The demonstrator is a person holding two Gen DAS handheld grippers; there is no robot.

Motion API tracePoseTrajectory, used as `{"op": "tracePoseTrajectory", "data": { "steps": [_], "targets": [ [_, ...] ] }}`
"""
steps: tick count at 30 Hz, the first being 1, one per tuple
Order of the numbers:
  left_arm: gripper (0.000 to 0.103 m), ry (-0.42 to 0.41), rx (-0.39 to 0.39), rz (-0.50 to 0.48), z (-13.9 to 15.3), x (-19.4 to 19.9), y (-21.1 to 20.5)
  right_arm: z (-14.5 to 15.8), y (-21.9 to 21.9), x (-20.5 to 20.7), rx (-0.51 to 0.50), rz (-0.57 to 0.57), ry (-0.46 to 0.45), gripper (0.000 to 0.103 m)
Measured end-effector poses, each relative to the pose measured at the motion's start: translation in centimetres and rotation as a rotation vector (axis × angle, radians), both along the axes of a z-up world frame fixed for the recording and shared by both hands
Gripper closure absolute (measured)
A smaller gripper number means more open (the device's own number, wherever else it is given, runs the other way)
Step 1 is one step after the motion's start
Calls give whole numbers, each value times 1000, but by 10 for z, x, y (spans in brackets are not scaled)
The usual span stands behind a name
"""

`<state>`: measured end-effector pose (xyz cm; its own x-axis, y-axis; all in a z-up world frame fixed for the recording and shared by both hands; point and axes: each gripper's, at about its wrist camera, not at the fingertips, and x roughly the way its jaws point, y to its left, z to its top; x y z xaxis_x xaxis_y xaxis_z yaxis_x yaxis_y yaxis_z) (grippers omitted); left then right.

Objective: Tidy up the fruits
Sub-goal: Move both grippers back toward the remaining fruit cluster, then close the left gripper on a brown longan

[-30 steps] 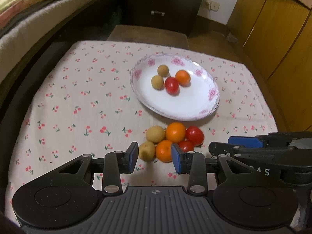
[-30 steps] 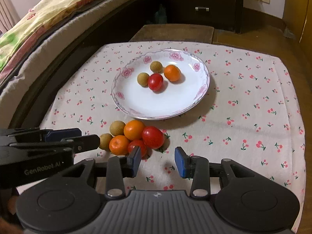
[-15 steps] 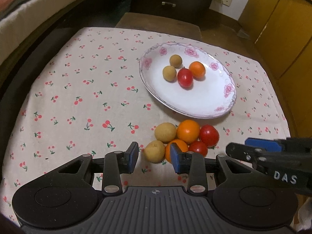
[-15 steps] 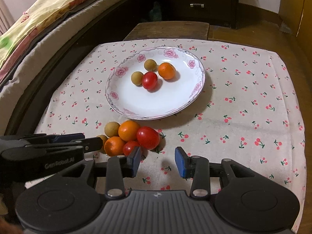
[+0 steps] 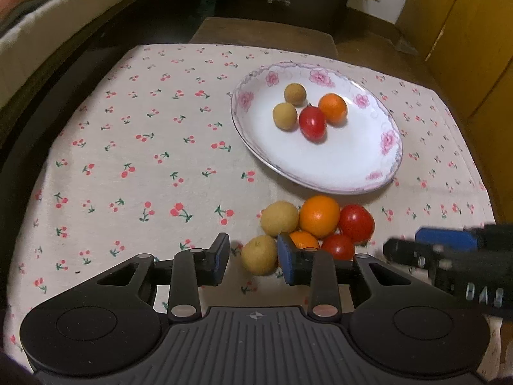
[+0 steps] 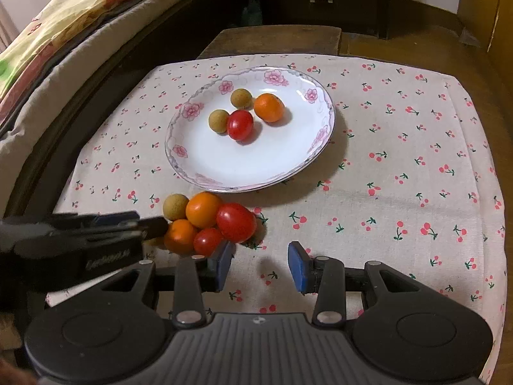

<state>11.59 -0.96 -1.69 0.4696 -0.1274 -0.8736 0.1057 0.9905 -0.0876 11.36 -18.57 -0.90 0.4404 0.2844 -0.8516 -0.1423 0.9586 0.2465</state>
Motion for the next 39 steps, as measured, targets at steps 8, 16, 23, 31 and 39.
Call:
{"op": "tracePoseTrajectory", "data": {
  "steps": [8,16,23,31,39],
  "targets": [
    [60,20,-3,-6,3,-6,5,1,-1,0,6,-5,6,63],
    [59,22,-4,43,8,-4,19,1,-8,0,16,-22,16,63],
    [60,9,-48,43,12,-2,16,1,-4,1,24,-14,17,62],
    [59,56,-43,98,-7,11,21,0,-2,3,19,-8,22,62],
    [61,44,-57,112,-12,19,19,0,0,5,26,-4,21,62]
  ]
}}
